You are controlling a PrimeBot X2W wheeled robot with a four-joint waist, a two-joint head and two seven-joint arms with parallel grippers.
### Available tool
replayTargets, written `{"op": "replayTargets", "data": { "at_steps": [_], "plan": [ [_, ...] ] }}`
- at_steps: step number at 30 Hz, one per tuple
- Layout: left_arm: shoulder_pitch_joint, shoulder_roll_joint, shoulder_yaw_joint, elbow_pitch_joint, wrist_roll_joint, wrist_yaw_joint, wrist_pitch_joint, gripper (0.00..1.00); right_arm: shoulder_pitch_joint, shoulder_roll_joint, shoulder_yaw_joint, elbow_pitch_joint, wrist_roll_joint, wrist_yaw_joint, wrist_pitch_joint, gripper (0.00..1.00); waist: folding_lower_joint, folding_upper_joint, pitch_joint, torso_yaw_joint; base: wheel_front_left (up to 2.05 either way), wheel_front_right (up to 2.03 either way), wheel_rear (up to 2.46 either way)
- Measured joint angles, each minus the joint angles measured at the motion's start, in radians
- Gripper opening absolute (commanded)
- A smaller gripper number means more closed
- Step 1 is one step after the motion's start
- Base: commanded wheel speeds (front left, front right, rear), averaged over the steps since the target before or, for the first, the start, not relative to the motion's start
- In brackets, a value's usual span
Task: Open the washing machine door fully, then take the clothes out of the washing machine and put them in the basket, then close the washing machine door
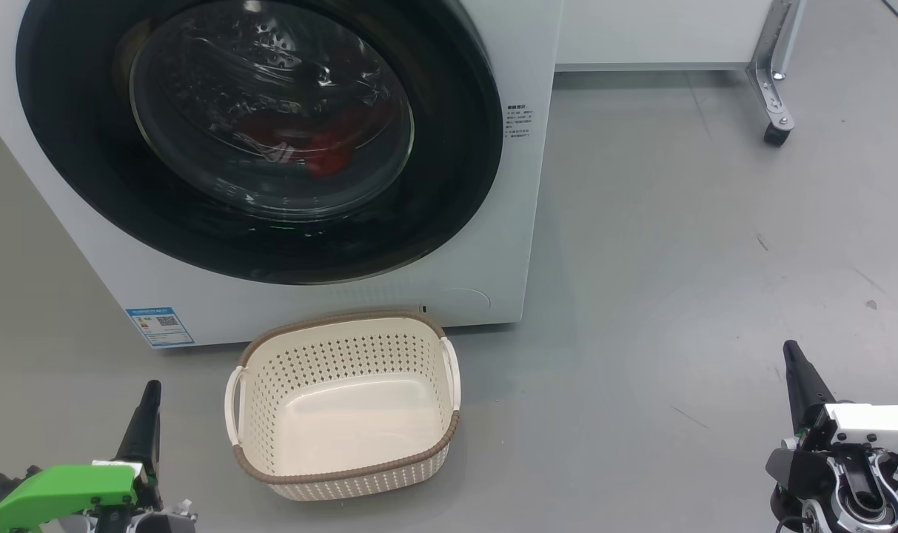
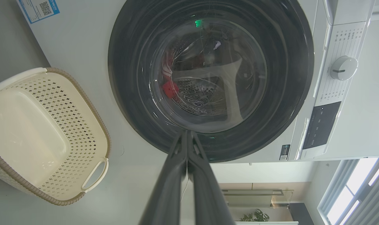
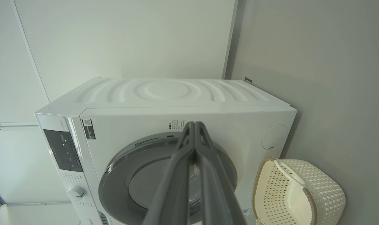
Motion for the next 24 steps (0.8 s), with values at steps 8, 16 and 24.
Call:
{"op": "replayTargets", "data": {
  "at_steps": [8, 16, 24],
  "plan": [
    [0.0, -0.001, 0.001, 0.0, 0.0, 0.0, 0.0, 0.0, 0.0, 0.0, 0.0, 0.0, 0.0, 0.0, 0.0, 0.0, 0.0, 0.0, 0.0, 0.0, 0.0, 0.0, 0.0],
    [0.0, -0.002, 0.001, 0.0, 0.0, 0.0, 0.0, 0.0, 0.0, 0.002, -0.001, 0.0, 0.0, 0.0, 0.0, 0.0, 0.0, 0.0, 0.0, 0.0, 0.0, 0.0, 0.0],
    [0.0, -0.002, 0.002, 0.0, 0.006, 0.0, 0.0, 0.0, 0.0, 0.003, -0.002, 0.0, -0.001, 0.0, 0.0, 0.0, 0.0, 0.0, 0.0, 0.0, 0.0, 0.0, 0.0]
  ]
}}
